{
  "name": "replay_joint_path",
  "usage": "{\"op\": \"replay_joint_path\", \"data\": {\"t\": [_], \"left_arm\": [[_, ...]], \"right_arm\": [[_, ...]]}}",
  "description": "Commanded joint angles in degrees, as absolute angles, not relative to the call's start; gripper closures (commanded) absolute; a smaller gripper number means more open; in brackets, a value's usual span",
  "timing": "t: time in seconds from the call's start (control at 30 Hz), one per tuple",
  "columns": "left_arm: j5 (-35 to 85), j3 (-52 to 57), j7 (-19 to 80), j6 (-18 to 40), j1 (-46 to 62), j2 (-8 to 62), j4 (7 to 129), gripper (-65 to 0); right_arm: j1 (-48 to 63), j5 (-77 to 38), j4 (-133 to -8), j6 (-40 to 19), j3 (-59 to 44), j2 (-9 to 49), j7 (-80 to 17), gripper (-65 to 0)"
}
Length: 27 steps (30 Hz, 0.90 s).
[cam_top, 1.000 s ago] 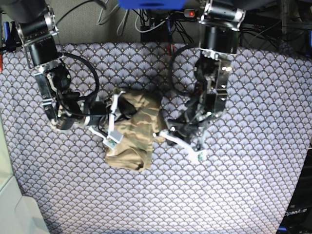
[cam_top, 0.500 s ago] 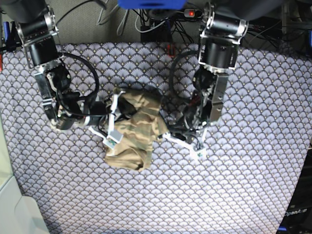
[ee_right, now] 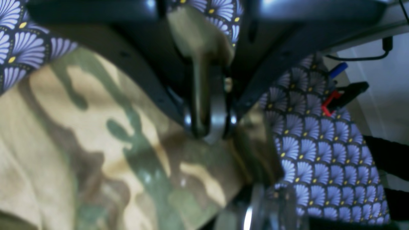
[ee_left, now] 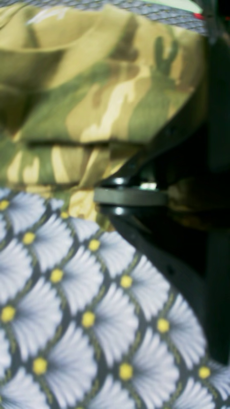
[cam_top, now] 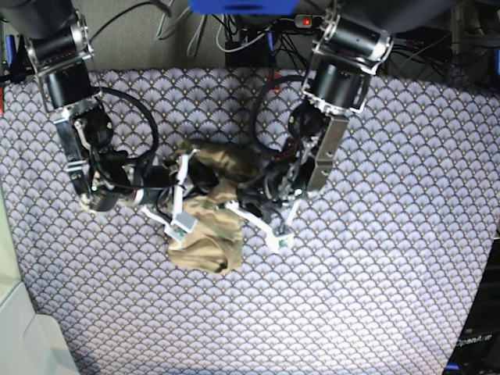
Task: Fold the T-shirt properly
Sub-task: 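Press and square the camouflage bundle with both grippers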
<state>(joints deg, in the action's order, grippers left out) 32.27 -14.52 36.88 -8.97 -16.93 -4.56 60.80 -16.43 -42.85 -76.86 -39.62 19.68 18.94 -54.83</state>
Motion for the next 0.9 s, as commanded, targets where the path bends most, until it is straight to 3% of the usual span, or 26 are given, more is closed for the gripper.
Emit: {"op": "replay_joint_path", "data": {"t": [0.0, 0.33, 0.8, 0.87], "left_arm": [[33.98, -15.87, 36.70, -8.22, -18.33, -4.97, 61.85, -0.6], [36.26, -19.74, 37.05, -8.22, -17.89, -2.33, 68.70, -0.6], [36.26, -20.18, 36.44, -8.13, -16.04, -2.42, 65.98, -0.6], [36.26, -19.91, 36.44, -5.58, -16.04, -2.51, 65.10, -0.6]], "right_arm": [[-17.80, -43.56, -77.58, -40.00, 19.30, 19.38, -54.02, -5.8], [-17.89, -43.56, -77.58, -40.00, 19.30, 19.38, -54.02, -5.8], [-17.89, -43.56, -77.58, -40.00, 19.30, 19.12, -53.93, -5.8], [-17.80, -43.56, -77.58, -40.00, 19.30, 19.03, -53.93, -5.8]]}}
